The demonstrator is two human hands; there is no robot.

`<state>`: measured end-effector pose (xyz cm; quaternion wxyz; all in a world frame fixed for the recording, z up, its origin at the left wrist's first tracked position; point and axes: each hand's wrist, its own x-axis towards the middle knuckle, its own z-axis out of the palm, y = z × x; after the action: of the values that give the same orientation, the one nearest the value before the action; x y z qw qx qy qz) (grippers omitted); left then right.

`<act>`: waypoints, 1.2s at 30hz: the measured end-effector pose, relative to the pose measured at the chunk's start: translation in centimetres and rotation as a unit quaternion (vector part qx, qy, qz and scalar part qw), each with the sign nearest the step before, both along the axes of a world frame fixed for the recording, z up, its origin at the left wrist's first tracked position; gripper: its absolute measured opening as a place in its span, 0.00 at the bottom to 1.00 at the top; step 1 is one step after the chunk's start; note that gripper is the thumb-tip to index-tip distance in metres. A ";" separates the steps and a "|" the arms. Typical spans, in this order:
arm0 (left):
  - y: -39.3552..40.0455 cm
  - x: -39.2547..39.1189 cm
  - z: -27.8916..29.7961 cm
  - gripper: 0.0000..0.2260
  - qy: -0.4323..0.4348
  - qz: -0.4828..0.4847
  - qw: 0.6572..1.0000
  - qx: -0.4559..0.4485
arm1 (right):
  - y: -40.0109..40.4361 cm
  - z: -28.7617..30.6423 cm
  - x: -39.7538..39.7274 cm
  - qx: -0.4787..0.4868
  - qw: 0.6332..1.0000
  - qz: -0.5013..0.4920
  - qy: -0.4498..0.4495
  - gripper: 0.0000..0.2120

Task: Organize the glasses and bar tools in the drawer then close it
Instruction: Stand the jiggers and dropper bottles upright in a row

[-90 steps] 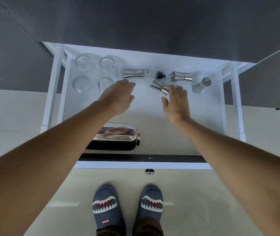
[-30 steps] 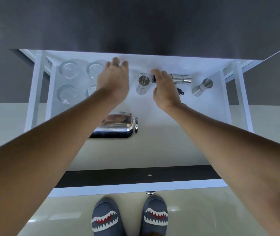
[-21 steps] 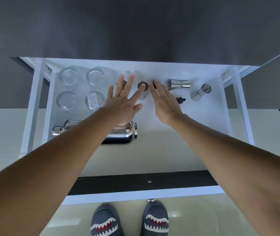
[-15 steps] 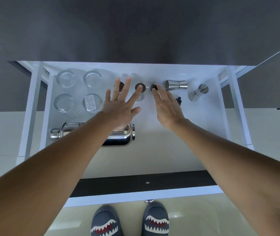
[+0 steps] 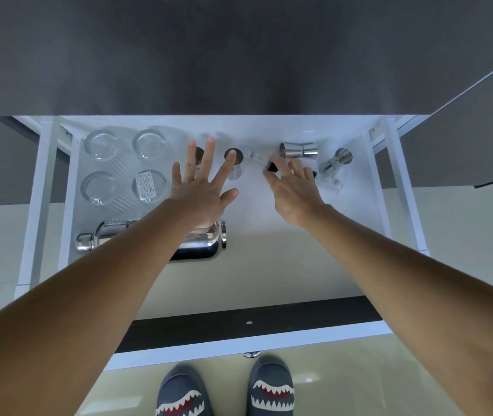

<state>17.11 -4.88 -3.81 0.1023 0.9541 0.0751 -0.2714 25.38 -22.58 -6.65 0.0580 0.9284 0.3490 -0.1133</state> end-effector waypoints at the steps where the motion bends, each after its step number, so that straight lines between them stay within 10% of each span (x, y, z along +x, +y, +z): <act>1: 0.0 0.0 0.1 0.29 0.002 0.002 1.000 -0.001 | -0.7 0.0 -0.3 -0.003 1.000 -0.006 -0.005 0.24; 7: -0.3 0.1 0.3 0.28 0.006 0.024 1.000 -0.012 | -5.6 0.0 -3.0 -0.018 0.999 -0.033 -0.020 0.11; 12: -1.2 0.3 0.0 0.28 -0.019 0.058 0.998 0.001 | -7.4 1.9 -1.6 0.177 0.968 -0.156 -0.079 0.14; 18: -6.2 2.6 1.0 0.28 -0.251 -0.058 0.966 0.019 | -7.8 2.5 4.4 0.231 0.935 -0.268 0.023 0.26; 23: -9.2 7.2 -1.5 0.28 -0.143 -0.115 0.982 -0.052 | -9.0 2.1 5.8 0.218 0.947 -0.229 0.048 0.18; 31: -11.9 9.3 -4.4 0.15 -0.182 -0.046 0.981 0.044 | -10.8 1.7 4.6 0.349 0.899 -0.265 0.014 0.13; 36: -12.2 7.7 -3.5 0.10 -0.190 0.015 0.980 -0.048 | -10.8 2.0 2.9 0.426 0.871 -0.244 -0.019 0.13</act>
<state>24.85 -17.11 -7.27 0.1649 0.9810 0.0551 -0.0866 28.26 -33.37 -4.62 -0.3665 0.9205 0.1246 0.0534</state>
